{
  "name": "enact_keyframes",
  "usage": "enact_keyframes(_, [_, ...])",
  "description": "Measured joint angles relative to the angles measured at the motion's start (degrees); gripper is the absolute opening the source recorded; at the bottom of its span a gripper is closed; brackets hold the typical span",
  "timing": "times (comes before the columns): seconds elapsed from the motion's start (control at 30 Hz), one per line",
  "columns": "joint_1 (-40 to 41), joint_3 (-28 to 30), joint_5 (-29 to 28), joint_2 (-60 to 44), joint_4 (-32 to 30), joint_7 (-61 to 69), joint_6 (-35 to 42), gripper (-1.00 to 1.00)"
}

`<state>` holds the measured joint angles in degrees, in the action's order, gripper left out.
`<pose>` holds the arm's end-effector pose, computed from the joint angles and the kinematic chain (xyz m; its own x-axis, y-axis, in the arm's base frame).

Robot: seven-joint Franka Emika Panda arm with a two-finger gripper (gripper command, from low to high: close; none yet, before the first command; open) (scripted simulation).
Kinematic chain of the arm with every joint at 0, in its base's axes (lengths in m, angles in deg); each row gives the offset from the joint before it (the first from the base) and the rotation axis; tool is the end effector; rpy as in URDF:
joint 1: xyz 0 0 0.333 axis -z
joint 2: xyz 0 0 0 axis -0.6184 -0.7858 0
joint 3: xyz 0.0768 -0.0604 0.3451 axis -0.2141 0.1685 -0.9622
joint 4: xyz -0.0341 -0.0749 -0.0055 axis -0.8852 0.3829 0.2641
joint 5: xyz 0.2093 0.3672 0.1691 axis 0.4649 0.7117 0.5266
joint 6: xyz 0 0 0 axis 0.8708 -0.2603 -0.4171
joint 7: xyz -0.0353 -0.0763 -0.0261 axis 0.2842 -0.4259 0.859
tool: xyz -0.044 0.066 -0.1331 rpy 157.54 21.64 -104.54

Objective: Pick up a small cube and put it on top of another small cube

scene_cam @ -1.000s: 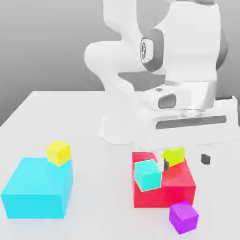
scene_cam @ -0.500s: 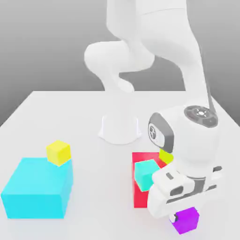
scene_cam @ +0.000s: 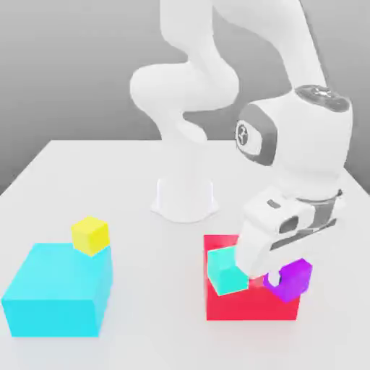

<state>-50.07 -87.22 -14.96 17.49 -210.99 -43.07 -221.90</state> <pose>0.4267 0.1829 0.2004 0.9945 -0.1030 0.0173 -0.1036 -0.9940 0.0359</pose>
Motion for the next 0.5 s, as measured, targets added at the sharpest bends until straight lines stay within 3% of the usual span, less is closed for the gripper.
enact_keyframes(0.5, [-12.4, 5.7, 7.7, 30.4, -15.5, 33.8, 14.7, -1.0])
